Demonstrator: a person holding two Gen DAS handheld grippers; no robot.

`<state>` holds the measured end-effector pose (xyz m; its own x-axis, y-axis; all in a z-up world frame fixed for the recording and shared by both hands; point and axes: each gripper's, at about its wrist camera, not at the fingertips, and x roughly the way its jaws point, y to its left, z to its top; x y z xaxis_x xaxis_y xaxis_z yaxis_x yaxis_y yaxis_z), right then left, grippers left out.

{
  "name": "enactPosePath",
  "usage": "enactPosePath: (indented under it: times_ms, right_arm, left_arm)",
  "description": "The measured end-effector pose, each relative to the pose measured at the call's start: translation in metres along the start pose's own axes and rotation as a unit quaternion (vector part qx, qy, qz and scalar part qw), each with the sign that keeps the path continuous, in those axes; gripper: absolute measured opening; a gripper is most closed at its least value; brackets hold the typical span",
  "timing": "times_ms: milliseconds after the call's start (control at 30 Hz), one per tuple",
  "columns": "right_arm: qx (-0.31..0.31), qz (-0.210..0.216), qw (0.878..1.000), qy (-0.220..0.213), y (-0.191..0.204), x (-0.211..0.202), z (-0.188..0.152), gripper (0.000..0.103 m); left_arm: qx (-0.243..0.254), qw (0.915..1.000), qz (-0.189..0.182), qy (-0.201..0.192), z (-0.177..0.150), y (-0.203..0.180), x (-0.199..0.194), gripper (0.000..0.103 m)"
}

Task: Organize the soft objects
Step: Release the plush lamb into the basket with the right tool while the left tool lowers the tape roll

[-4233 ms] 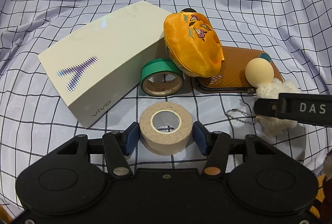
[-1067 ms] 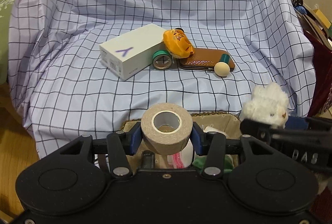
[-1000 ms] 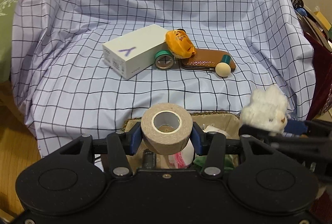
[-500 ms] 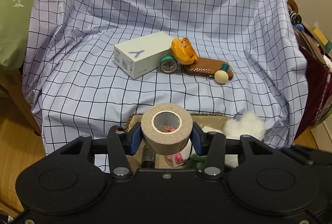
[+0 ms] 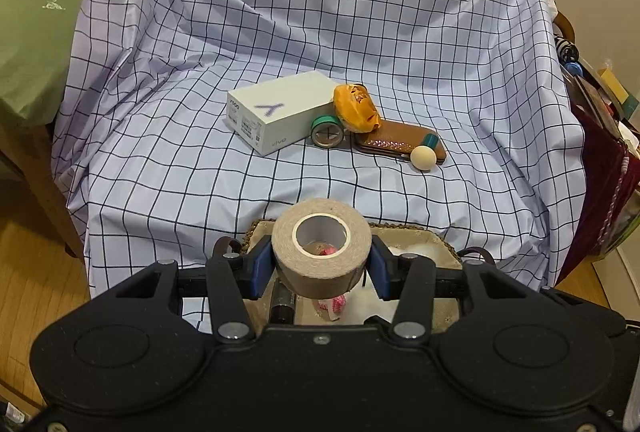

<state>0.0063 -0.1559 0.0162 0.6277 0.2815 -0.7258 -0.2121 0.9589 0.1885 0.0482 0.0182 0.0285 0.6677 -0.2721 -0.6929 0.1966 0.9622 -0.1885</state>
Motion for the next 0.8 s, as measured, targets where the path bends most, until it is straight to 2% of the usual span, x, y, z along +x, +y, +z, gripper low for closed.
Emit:
enactPosePath:
  times_ms: [333,567,800]
  right_arm:
    - [0.009,-0.046,0.999,0.009,-0.01,-0.004,-0.005,0.081]
    - [0.04,-0.085,0.995,0.028,-0.024,-0.003,-0.009,0.081]
    - [0.057,-0.098,0.993,0.037,-0.033,-0.001,-0.013,0.081]
  left_arm:
    - [-0.003,0.9999,0.003,0.015,-0.006,0.0,0.009,0.048]
    - [0.005,0.9993,0.007,0.037,-0.013,-0.005,0.021,0.048]
    - [0.017,0.9982,0.009,0.057,-0.021,-0.012,0.032,0.048]
